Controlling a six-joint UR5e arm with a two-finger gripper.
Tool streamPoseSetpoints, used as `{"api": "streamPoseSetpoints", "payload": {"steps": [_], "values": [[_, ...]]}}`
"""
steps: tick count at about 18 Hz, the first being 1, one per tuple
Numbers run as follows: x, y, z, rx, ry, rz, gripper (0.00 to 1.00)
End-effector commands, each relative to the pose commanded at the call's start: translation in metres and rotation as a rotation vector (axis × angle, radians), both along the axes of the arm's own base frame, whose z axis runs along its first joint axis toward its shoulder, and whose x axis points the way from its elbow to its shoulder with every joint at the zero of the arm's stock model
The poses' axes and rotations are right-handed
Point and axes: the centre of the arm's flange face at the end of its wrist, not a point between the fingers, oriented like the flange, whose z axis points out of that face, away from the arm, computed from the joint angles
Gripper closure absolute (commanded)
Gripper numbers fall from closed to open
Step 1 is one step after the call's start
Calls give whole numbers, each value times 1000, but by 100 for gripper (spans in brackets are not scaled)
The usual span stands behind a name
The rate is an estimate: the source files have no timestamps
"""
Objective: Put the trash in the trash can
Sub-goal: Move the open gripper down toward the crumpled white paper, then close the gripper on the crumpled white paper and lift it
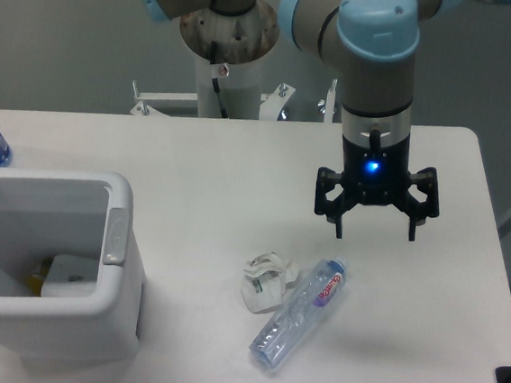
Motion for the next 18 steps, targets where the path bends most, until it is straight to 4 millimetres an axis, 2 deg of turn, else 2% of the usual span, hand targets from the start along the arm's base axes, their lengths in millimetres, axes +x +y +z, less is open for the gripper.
{"api": "streamPoseSetpoints", "payload": {"steps": [2, 5, 8, 12, 14, 16, 18], "values": [[11, 3, -20, -29, -20, -50, 0], [31, 5, -56, -122, -36, -258, 0], [38, 10, -92, -196, -56, -426, 0], [49, 28, -135, -267, -87, -613, 0], [56, 39, -161, -290, -117, -662, 0], [63, 46, -175, -301, -136, -681, 0], [67, 55, -197, -313, -157, -696, 0]]}}
